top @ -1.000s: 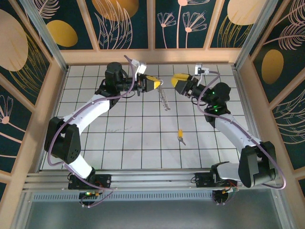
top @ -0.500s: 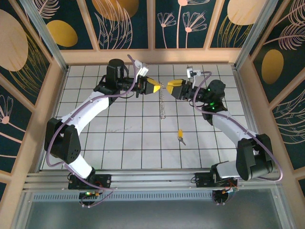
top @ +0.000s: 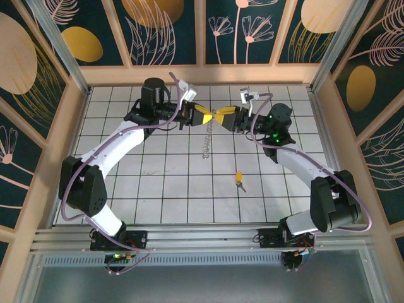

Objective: Put the keys on the keyring

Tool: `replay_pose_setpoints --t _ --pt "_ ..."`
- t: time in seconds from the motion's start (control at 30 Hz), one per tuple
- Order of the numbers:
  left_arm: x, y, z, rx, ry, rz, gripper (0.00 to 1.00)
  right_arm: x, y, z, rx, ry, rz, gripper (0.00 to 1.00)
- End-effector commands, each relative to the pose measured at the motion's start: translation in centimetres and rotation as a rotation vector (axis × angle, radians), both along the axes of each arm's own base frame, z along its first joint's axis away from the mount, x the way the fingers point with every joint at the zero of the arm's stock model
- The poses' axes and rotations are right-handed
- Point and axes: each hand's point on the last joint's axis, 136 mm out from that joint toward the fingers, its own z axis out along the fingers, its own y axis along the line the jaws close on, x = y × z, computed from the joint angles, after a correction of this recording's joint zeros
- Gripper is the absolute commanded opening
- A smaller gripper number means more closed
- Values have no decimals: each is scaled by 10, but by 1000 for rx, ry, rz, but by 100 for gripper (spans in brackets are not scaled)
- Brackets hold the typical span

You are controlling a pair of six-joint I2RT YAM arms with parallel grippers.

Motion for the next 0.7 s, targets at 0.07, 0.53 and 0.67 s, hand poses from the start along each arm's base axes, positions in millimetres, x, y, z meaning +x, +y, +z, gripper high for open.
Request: replay_pose_setpoints --t 0.07,0.53,0.67 --pt "-10 0 23 -36 -70 -46 0 -7 8 15 10 -78 48 35" --pt "-9 -1 21 -35 -67 -47 0 -7 9 11 -11 -81 41 0" --pt "0 -1 23 -30 -70 14 0 -2 5 12 -14 -95 -2 0"
